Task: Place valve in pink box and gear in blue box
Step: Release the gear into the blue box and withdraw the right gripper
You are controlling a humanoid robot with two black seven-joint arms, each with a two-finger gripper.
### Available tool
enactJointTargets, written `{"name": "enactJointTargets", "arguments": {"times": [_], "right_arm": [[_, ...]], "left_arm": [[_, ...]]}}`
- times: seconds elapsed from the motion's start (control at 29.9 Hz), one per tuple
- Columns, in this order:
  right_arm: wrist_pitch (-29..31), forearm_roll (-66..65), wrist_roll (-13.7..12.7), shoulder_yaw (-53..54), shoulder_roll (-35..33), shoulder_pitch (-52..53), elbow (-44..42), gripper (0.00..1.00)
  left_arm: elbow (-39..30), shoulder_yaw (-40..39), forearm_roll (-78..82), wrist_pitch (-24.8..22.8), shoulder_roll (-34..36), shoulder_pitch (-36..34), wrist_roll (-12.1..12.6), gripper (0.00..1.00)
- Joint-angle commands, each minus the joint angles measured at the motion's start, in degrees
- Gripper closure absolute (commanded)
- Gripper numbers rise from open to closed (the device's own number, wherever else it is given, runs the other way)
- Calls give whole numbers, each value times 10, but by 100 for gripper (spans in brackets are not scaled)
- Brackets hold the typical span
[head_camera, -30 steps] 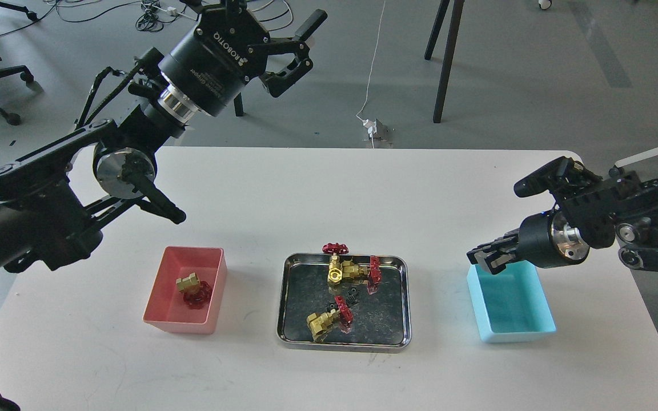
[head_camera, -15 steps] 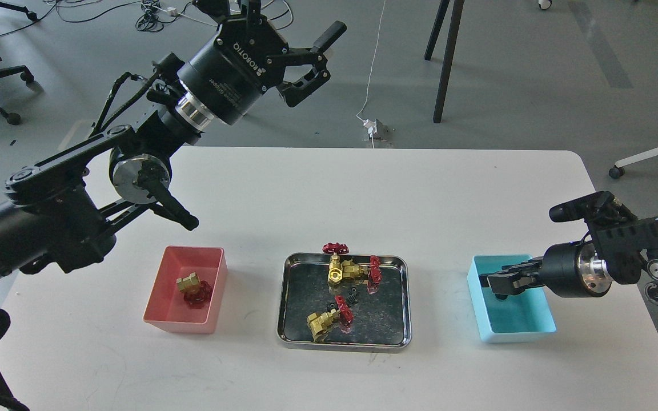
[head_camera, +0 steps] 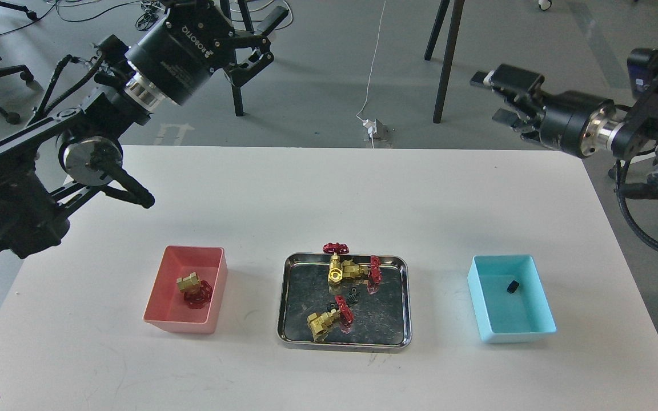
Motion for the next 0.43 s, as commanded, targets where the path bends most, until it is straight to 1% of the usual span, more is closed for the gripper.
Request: {"name": "enactJointTargets", "arguments": {"times": [0.0, 0.03, 0.1, 0.17, 0.27, 0.4], "right_arm": [[57, 138, 18, 118, 19, -43, -15, 0], [85, 153, 30, 143, 26, -62, -21, 0], [165, 166, 56, 192, 53, -106, -54, 0], [237, 166, 61, 223, 83, -136, -100, 0], [237, 166, 60, 236, 123, -156, -147, 0], [237, 166, 63, 242, 131, -157, -152, 0]], "left_arm": [[66, -35, -19, 0, 3, -5, 0, 1], [80, -37, -27, 0, 3, -2, 0, 1], [105, -38, -39, 0, -4, 2, 0, 1], [112, -37, -39, 0, -11, 17, 0, 1], [107, -42, -38, 0, -26, 37, 0, 1], [107, -41, -36, 0, -36, 38, 0, 1]]}}
